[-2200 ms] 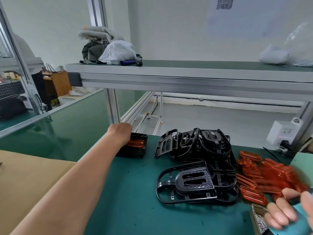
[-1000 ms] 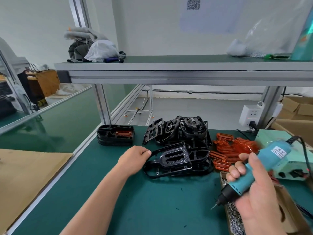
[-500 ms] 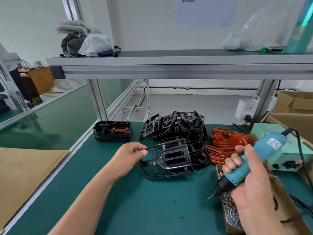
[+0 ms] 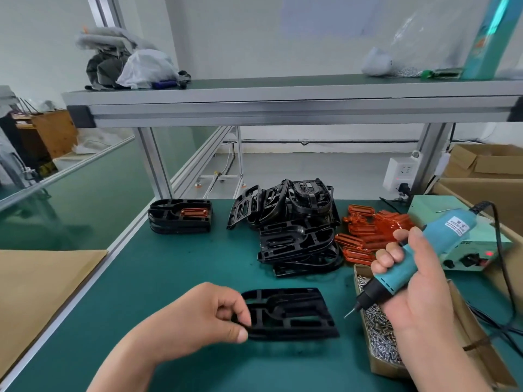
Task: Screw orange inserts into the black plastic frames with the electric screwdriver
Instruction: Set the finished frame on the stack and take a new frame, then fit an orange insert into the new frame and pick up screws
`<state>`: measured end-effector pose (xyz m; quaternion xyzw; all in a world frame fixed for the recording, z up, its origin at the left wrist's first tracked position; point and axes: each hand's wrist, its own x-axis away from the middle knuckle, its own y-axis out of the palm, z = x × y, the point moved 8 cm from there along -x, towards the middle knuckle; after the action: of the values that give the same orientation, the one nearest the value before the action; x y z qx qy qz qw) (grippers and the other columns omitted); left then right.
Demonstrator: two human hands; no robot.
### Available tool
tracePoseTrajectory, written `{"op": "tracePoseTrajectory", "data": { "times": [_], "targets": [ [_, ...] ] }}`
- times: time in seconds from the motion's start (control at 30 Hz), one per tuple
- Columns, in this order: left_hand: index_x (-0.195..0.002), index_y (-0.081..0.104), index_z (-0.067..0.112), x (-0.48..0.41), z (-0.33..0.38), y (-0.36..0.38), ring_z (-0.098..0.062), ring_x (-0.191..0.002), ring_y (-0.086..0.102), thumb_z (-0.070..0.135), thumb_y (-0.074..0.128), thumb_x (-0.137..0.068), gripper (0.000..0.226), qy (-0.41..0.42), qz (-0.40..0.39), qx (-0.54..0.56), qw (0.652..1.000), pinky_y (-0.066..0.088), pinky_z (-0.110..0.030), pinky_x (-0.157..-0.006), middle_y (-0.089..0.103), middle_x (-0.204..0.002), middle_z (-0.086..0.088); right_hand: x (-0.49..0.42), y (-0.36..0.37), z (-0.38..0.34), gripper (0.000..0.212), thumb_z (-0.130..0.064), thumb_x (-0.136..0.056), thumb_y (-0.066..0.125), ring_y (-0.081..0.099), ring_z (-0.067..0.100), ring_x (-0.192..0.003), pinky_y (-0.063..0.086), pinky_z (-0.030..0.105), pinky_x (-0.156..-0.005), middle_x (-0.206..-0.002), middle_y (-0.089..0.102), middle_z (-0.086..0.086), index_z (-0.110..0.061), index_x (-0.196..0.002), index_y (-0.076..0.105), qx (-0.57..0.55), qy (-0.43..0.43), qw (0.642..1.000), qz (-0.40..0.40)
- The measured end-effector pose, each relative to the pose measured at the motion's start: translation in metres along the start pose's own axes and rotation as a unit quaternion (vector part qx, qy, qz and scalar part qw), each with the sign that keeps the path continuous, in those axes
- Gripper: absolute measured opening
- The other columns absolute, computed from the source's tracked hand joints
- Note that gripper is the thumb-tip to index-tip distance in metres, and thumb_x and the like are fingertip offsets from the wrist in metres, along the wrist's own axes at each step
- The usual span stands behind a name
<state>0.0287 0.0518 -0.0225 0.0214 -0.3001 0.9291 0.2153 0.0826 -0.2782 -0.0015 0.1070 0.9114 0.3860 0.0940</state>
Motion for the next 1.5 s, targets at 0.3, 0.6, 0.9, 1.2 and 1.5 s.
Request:
{"op": "tracePoseTrajectory", "data": {
  "times": [0.3,0.6,0.9,1.2,1.5],
  "targets": [
    [-0.096,0.082,0.031,0.003,-0.011,0.011,-0.008,-0.062,0.05,0.044,0.083,-0.079,0.021,-0.064,-0.072,-0.012,0.995,0.04,-0.02,-0.065,0.062,-0.066,0.011,-0.008,-0.014,-0.013,0.019,-0.033,-0.106,0.061,0.044,0.01,-0.063,0.044,0.021,-0.058,-0.071,0.044,-0.004,-0.017,-0.096,0.06,-0.029,-0.027,0.998,0.04],
    [-0.102,0.082,0.04,0.01,0.002,0.013,-0.002,-0.085,0.072,0.059,0.084,-0.078,0.031,-0.045,-0.11,-0.021,0.993,0.052,-0.018,-0.082,0.079,-0.093,0.01,-0.011,-0.022,-0.014,0.019,-0.035,-0.105,0.065,0.046,0.009,-0.063,0.046,0.021,-0.058,-0.073,0.045,-0.005,-0.017,-0.098,0.061,-0.042,-0.027,0.997,0.054],
    [-0.102,0.077,0.041,-0.016,0.044,0.0,-0.001,-0.059,0.04,0.059,0.066,-0.09,0.024,0.046,0.116,-0.037,0.992,0.036,-0.018,-0.06,0.047,-0.062,0.012,-0.012,-0.024,-0.013,0.02,-0.034,-0.104,0.065,0.046,0.01,-0.062,0.047,0.021,-0.056,-0.072,0.047,-0.004,-0.016,-0.098,0.061,-0.056,-0.026,0.996,0.071],
    [-0.106,0.073,0.031,-0.112,0.172,0.044,-0.019,-0.088,0.068,0.032,0.053,-0.104,0.02,0.18,0.176,-0.478,0.842,0.057,-0.036,-0.07,0.067,-0.097,0.008,-0.013,-0.027,-0.013,0.019,-0.035,-0.102,0.069,0.049,0.009,-0.061,0.048,0.021,-0.056,-0.072,0.047,-0.005,-0.018,-0.095,0.063,-0.052,-0.027,0.995,0.075],
    [-0.082,0.062,0.02,-0.189,0.195,0.107,-0.025,-0.067,0.058,-0.002,0.063,-0.087,0.023,0.2,0.041,-0.661,0.722,0.038,-0.032,-0.052,0.057,-0.078,0.005,-0.017,-0.03,-0.013,0.02,-0.034,-0.105,0.063,0.048,0.008,-0.057,0.045,0.02,-0.052,-0.067,0.046,-0.006,-0.018,-0.093,0.061,-0.046,-0.032,0.993,0.1]
  ]
}}
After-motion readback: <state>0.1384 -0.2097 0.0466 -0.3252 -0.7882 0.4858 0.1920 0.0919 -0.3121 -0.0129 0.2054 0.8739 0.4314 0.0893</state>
